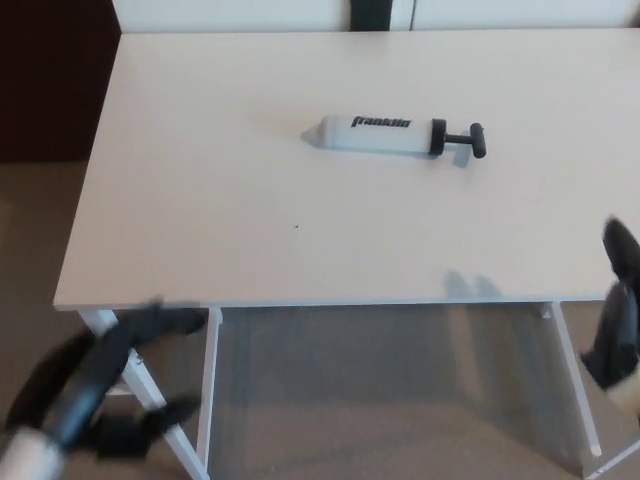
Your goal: The robot walks towards a desk on which an air pump is kept in the middle. It lifts it up and holds it with its left hand and uses its right hand to compress it by pushing its handle inwards.
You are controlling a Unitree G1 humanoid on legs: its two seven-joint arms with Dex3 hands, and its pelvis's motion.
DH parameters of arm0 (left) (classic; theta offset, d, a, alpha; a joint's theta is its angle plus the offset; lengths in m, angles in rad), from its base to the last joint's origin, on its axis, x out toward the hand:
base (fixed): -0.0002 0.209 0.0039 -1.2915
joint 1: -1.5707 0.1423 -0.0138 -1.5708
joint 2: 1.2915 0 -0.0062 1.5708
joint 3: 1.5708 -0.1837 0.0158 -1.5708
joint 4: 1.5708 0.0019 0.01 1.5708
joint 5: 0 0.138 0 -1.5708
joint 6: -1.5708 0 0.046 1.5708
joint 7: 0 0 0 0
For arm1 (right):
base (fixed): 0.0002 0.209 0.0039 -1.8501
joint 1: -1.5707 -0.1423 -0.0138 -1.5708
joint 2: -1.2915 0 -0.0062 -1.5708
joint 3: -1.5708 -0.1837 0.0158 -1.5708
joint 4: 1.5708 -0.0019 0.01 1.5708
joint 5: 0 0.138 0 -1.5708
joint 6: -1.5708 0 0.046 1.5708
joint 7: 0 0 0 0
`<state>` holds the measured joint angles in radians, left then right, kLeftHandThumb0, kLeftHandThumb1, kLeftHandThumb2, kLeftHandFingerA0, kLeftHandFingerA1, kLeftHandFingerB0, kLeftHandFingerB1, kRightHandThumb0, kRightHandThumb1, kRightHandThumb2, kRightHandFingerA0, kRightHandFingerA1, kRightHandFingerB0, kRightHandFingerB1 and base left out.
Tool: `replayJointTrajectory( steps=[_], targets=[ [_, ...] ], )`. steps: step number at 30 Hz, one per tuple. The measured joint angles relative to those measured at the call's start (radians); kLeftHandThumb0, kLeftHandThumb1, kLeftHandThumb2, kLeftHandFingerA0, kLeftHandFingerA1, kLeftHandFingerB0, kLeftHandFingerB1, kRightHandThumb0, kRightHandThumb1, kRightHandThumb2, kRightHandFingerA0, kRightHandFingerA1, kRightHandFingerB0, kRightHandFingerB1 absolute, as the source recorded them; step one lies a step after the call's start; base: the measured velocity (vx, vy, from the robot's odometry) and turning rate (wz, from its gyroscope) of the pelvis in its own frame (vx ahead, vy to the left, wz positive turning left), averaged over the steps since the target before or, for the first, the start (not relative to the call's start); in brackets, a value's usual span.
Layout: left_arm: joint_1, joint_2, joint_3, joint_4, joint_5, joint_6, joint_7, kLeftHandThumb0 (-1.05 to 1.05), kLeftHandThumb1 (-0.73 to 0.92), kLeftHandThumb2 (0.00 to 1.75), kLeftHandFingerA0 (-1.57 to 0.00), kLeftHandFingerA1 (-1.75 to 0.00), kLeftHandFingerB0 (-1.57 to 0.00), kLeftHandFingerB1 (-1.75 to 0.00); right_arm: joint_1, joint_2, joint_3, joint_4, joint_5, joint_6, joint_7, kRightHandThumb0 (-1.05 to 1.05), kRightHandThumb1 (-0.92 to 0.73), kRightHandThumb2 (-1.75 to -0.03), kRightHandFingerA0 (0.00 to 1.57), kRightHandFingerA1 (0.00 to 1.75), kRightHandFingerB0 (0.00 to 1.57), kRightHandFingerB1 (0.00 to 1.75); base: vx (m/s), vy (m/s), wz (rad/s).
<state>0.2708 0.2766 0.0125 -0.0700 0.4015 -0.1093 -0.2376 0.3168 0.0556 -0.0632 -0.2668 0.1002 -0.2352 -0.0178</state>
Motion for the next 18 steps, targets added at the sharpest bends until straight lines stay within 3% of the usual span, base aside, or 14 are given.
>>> replayJointTrajectory(
  steps=[3, 5, 6, 8, 9, 15, 16, 17, 18],
  targets=[
    [0.12, 0.001, 0.049, -0.009, -0.044, -0.014, -0.028, -0.84, 0.66, 0.68, -0.54, -0.45, -0.45, -0.39, 0.056, -0.014, -0.008, 0.002, 0.005, -0.008, 0.013, -0.74, -0.67, -1.06, 0.02, 0.4, 0.01, 0.29, 0.0, 0.0, 0.0],
    [0.182, 0.003, 0.077, -0.01, -0.073, -0.022, -0.048, -0.76, 0.75, 0.63, -0.61, -0.44, -0.48, -0.37, 0.082, -0.021, -0.012, 0.006, 0.008, -0.015, 0.021, -0.86, -0.72, -1.07, 0.07, 0.37, 0.06, 0.24, 0.0, 0.0, 0.0],
    [0.204, 0.004, 0.088, -0.01, -0.083, -0.024, -0.055, -0.74, 0.58, 0.92, -0.56, -0.57, -0.44, -0.51, 0.092, -0.024, -0.014, 0.007, 0.009, -0.018, 0.024, -0.85, -0.73, -1.07, 0.07, 0.37, 0.06, 0.24, 0.0, 0.0, 0.0],
    [0.264, 0.007, 0.12, -0.009, -0.112, -0.032, -0.078, -0.74, 0.58, 0.92, -0.56, -0.57, -0.44, -0.51, 0.12, -0.032, -0.019, 0.019, 0.01, -0.026, 0.031, -0.85, -0.73, -1.07, 0.07, 0.37, 0.06, 0.24, 0.0, 0.0, 0.0],
    [0.296, 0.009, 0.139, -0.006, -0.129, -0.037, -0.091, -0.69, 0.73, 0.62, -0.64, -0.49, -0.49, -0.4, 0.137, -0.039, -0.022, 0.03, 0.011, -0.03, 0.037, -0.86, -0.73, -1.07, 0.07, 0.37, 0.07, 0.24, 0.0, 0.0, 0.0],
    [0.419, 0.028, 0.228, 0.016, -0.204, -0.061, -0.153, -0.7, 0.73, 0.62, -0.65, -0.48, -0.55, -0.42, 0.196, -0.077, -0.035, 0.104, 0.014, -0.056, 0.061, -0.8, -0.71, -1.07, 0.06, 0.37, 0.05, 0.25, 0.0, 0.0, 0.0],
    [0.436, 0.033, 0.244, 0.024, -0.219, -0.067, -0.165, -0.82, 0.7, 0.67, -0.46, -0.42, -0.43, -0.39, 0.205, -0.086, -0.037, 0.123, 0.014, -0.062, 0.066, -0.88, -0.76, -1.1, 0.08, 0.31, 0.07, 0.21, 0.0, 0.0, 0.0],
    [0.453, 0.038, 0.261, 0.036, -0.234, -0.076, -0.176, -0.82, 0.7, 0.67, -0.46, -0.42, -0.43, -0.39, 0.212, -0.098, -0.039, 0.147, 0.014, -0.07, 0.072, -0.88, -0.76, -1.1, 0.08, 0.31, 0.07, 0.21, 0.0, 0.0, 0.0],
    [0.469, 0.043, 0.282, 0.052, -0.253, -0.085, -0.188, -0.82, 0.66, 1.02, -0.38, -0.52, -0.26, -0.44, 0.22, -0.112, -0.044, 0.178, 0.014, -0.08, 0.078, -0.86, -0.76, -1.09, 0.06, 0.28, 0.06, 0.21, 0.0, 0.0, 0.0]
  ],
)
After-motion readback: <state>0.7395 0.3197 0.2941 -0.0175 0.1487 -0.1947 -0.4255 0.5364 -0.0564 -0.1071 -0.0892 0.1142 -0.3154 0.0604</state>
